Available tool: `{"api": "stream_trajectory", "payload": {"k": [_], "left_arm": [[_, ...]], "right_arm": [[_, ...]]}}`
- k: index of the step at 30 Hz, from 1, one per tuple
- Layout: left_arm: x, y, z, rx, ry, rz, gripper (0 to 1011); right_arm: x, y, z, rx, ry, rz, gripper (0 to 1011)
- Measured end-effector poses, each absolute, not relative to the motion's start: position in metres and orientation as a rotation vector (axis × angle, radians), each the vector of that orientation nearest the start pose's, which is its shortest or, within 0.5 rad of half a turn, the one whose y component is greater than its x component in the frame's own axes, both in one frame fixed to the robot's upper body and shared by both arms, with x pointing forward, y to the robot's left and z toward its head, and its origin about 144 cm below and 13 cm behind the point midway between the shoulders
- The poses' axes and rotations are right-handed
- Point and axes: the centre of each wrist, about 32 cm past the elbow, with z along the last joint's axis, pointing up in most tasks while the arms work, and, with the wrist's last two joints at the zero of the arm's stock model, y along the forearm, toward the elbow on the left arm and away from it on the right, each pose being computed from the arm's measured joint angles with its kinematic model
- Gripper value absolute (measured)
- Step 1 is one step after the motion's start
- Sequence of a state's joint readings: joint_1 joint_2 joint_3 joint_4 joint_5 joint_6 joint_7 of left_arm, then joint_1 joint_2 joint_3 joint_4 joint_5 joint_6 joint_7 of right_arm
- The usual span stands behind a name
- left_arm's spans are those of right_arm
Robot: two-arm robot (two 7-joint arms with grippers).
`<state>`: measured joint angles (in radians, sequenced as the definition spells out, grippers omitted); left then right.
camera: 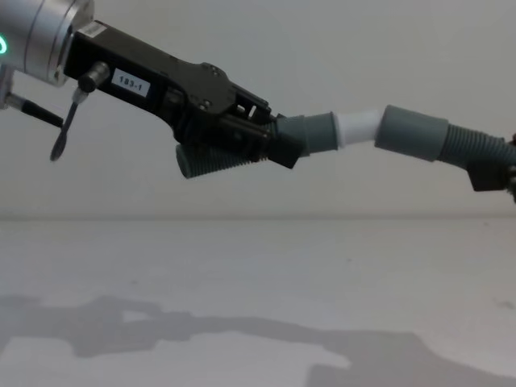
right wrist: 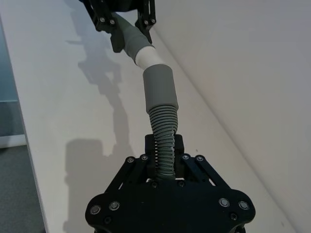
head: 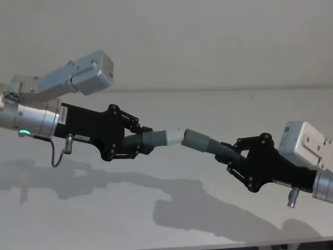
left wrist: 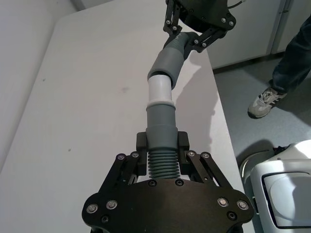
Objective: Use both hands to pick up one end of the pipe from the table, align the ends, and insert them.
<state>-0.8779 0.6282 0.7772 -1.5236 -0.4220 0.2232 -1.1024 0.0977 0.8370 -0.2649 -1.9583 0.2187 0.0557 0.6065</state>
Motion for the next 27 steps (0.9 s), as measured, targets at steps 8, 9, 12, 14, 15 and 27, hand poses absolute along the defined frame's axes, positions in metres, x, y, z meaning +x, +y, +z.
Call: {"api": "stream_trajectory", "payload": {"k": [8,9,12,14,15,27], "left_arm": [[0.5815,0.2258,1.3718,0.461,-0.313,0.006,321],[0.5815,0.2259,1.3720,0.461,-0.313,0.005,321],[0.5815,0.2262,1.3724,0.467,-0.313,0.003,321],[0.5814,0.2263,1.3729,0.469,-0.314,0.002,321],[0.5814,0.2264,1.3732,0.470,-0.314,0.002,321],[0.5800,0.2270,1.3780,0.493,-0.317,-0.005,321]], "right_arm": [[0.4451,-0.3041,1.2942,-0.402,-0.508,-0.534,174],[0.4451,-0.3040,1.2944,-0.402,-0.509,-0.532,174],[0.4453,-0.3035,1.2956,-0.400,-0.516,-0.524,174],[0.4454,-0.3032,1.2962,-0.400,-0.520,-0.518,174],[0.4455,-0.3031,1.2964,-0.400,-0.522,-0.516,174],[0.4474,-0.3022,1.2996,-0.404,-0.545,-0.480,174]]}}
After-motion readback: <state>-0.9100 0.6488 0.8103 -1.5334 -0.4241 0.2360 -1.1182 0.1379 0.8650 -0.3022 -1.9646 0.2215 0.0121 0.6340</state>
